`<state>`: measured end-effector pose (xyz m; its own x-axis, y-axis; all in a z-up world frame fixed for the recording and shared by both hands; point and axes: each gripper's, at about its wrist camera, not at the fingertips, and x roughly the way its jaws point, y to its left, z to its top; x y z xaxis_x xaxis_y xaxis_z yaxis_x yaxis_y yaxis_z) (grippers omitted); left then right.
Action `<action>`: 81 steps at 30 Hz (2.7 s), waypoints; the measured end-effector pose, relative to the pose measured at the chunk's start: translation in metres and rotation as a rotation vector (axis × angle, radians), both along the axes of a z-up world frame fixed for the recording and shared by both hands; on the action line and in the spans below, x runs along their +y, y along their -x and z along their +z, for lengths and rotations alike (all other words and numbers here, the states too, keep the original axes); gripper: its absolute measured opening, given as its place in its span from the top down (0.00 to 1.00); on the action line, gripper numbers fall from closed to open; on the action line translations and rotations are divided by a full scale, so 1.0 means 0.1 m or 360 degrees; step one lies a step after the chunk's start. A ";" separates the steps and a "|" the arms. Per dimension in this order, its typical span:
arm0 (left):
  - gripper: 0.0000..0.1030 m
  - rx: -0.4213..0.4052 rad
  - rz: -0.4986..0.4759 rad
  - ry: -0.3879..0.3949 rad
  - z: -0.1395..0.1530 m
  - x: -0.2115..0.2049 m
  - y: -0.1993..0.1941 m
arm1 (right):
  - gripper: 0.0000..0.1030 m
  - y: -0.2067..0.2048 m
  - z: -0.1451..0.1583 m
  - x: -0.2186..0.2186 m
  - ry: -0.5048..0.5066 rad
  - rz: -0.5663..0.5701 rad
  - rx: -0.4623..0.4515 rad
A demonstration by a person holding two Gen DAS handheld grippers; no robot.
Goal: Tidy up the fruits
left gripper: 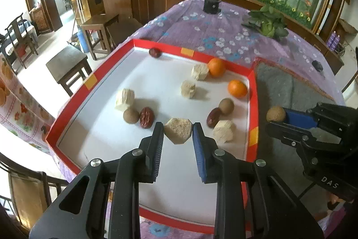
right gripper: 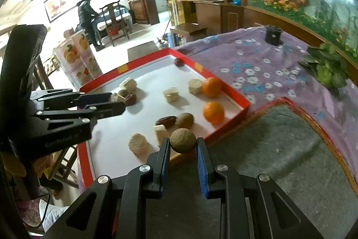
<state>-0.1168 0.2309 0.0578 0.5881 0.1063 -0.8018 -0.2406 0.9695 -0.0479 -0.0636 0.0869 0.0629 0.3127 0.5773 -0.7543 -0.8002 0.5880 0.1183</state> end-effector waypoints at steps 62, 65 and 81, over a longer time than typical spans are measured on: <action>0.42 -0.0031 0.0134 -0.0142 -0.19 -0.17 -0.18 | 0.67 -0.06 -0.14 -0.11 -0.0022 -0.0169 0.0062; 0.42 -0.0074 0.0148 -0.0194 -0.16 -0.28 -0.15 | 0.63 -0.09 -0.13 -0.23 -0.0040 -0.0248 0.0052; 0.42 -0.0118 0.0171 -0.0255 -0.10 -0.54 -0.06 | 0.60 -0.08 -0.16 -0.55 -0.0058 -0.0341 0.0052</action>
